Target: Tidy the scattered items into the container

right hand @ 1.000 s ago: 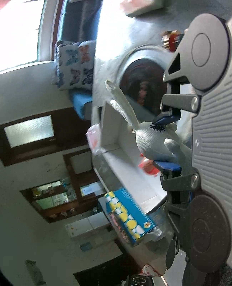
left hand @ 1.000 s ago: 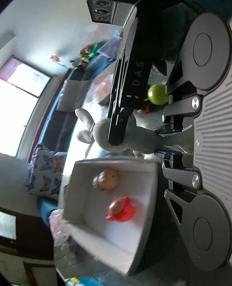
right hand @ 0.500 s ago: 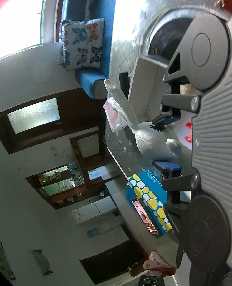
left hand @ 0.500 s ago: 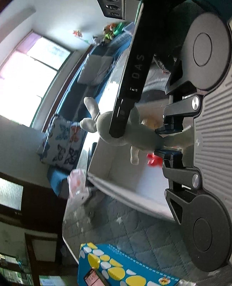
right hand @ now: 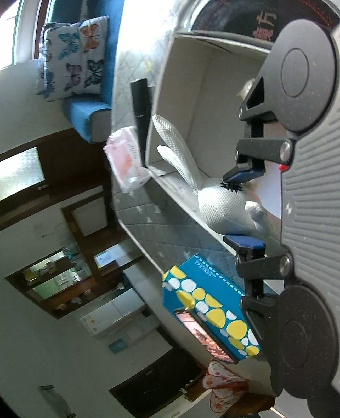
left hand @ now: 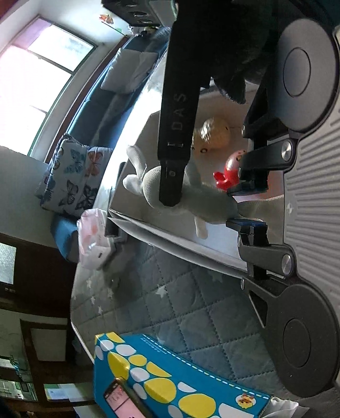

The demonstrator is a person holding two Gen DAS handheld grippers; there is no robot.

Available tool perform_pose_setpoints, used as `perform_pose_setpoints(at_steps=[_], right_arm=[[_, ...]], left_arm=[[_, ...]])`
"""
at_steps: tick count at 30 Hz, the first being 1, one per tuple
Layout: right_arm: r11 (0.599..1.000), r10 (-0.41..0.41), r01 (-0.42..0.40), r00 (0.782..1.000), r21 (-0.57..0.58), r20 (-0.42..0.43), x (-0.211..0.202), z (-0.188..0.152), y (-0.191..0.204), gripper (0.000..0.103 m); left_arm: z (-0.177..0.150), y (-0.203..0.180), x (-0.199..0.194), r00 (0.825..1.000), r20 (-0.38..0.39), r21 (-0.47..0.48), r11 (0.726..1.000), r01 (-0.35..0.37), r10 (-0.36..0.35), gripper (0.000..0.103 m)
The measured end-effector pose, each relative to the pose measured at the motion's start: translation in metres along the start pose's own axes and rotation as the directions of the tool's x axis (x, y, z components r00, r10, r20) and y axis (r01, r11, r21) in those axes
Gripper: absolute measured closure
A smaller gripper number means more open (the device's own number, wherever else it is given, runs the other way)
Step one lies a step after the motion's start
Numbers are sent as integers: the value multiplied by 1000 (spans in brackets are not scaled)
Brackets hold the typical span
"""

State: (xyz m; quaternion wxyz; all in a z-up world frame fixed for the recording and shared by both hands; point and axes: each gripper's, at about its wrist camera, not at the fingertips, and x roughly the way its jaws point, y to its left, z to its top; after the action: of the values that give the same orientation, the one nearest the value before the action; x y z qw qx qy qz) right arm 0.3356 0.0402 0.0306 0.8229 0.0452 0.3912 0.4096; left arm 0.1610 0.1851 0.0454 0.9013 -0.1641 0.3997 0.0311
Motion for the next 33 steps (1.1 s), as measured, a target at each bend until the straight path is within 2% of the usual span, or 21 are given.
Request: perform_pose_setpoints(at_steps=[6,12,23,33], right_arm=[[1000,6,-5,998,9,-60,16,-1,0,60],[1000,1,0,996,6,-86,22,-3,0,55],[1000,17,-18,998,-9,-64,8,-3,2,55],[999,4,-4,1000,-52,-3,-37,-13,7,53]], left_arm=[[-2,6,4,1000,-18,-12,1000,-22,22,82],[-2,6,2,999,-15,-19,999,-30,30,80],[-2,3,-8,999,5,-26,999,-35,36,77],[-12,-14,-22,999,23,-1,1000,-26,26,77]])
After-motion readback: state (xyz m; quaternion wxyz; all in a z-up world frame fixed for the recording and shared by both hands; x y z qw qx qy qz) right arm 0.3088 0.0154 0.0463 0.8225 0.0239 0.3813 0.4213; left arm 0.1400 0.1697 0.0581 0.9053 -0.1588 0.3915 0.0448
